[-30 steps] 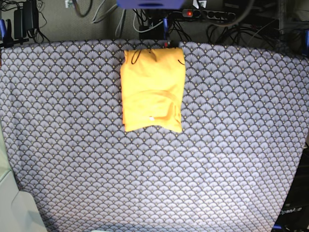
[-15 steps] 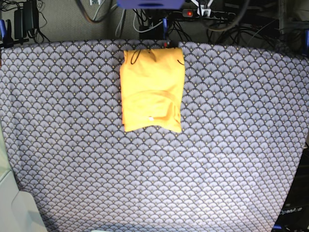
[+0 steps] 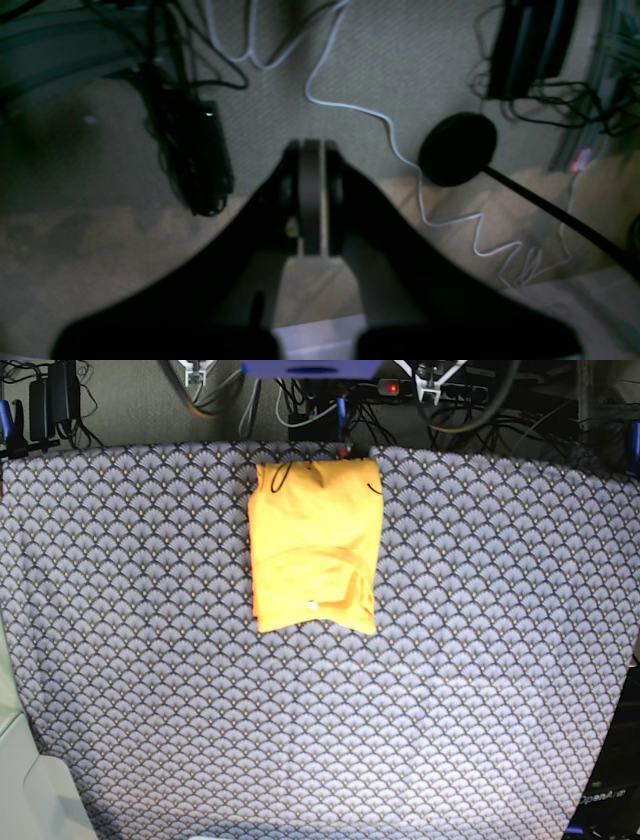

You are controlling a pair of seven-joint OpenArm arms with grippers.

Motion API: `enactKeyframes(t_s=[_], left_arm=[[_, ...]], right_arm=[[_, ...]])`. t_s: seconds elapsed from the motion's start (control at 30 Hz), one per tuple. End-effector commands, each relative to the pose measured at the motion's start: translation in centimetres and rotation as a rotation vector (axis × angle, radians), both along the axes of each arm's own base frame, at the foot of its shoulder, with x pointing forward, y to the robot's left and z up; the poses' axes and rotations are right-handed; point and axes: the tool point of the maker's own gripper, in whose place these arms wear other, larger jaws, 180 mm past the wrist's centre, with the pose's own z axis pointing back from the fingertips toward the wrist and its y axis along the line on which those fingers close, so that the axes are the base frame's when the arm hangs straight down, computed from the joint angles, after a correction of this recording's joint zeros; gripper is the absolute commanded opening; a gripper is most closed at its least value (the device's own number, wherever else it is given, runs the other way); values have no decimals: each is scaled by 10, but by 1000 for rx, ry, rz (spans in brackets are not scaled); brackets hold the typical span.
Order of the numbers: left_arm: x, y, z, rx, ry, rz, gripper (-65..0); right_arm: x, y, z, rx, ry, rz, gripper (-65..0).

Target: Fold the T-shirt properly

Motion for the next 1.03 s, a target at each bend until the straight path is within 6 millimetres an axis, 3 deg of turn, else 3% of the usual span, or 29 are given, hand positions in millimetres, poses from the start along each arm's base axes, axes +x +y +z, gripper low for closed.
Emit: enactKeyframes(t_s=[0.0, 0.17, 1.0], left_arm=[[7, 6, 0, 26, -20, -3, -650], [15, 24, 1, 137, -33, -12, -650], [23, 33, 1, 153, -43, -1, -650]], right_arm=[[-3, -5, 1, -22, -4, -2, -650], [0, -25, 8, -130, -26, 28, -650], [7, -15, 5, -63, -47, 33, -650]])
